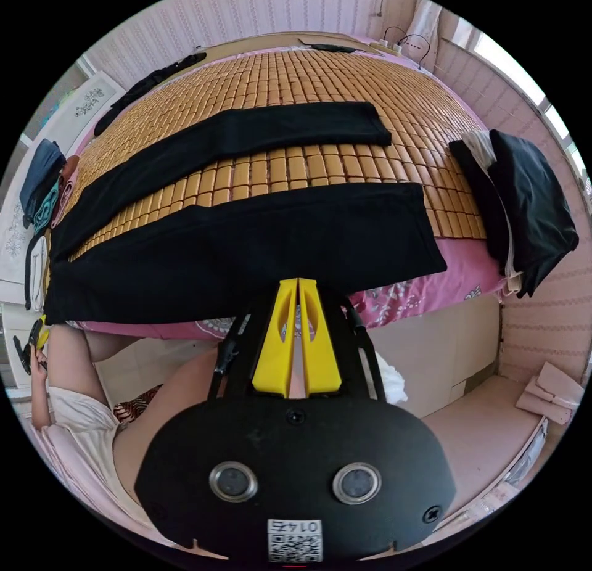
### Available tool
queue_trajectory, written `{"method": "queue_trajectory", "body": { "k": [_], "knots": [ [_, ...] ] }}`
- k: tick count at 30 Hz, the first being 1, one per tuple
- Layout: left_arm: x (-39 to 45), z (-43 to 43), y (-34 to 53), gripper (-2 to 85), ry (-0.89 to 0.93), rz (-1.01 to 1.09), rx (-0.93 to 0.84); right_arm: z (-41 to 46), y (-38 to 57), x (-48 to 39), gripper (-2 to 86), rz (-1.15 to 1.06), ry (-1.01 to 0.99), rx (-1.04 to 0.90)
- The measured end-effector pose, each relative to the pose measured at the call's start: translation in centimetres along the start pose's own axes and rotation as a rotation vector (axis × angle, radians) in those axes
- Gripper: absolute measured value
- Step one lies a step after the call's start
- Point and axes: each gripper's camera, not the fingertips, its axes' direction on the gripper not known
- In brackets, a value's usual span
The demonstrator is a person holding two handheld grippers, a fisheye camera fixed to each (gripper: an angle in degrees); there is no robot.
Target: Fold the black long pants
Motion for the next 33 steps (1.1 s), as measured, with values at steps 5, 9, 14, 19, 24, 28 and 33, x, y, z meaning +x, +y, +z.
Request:
{"method": "queue_trajectory", "body": {
  "k": [5,9,14,19,24,28,33],
  "knots": [
    [-1.1,1.4,-2.0,16.9,0.042,0.055,-0.101,2.2,0.1,-4.6,-0.6,-0.11,0.211,0.0],
    [-2.3,2.2,-3.6,13.4,0.153,0.096,-0.154,2.4,0.3,-3.4,0.0,-0.025,0.127,0.031],
    [-3.7,3.4,-5.2,12.2,0.26,0.126,-0.22,1.9,0.3,-3.0,8.7,0.048,0.151,0.042],
    [-4.5,4.2,-6.6,11.9,0.318,0.148,-0.273,-0.3,0.7,-2.3,15.6,0.156,0.273,0.108],
    [-3.9,4.1,-7.4,11.7,0.271,0.193,-0.287,-4.2,2.8,2.4,15.6,0.312,0.123,0.23],
    [-4.3,4.3,-7.9,11.6,0.289,0.186,-0.3,-5.6,3.9,7.2,16.2,0.418,-0.079,0.239],
    [-4.3,4.1,-8.1,10.8,0.278,0.175,-0.292,-6.7,5.2,14.4,12.0,0.58,-0.366,0.229]
  ]
}}
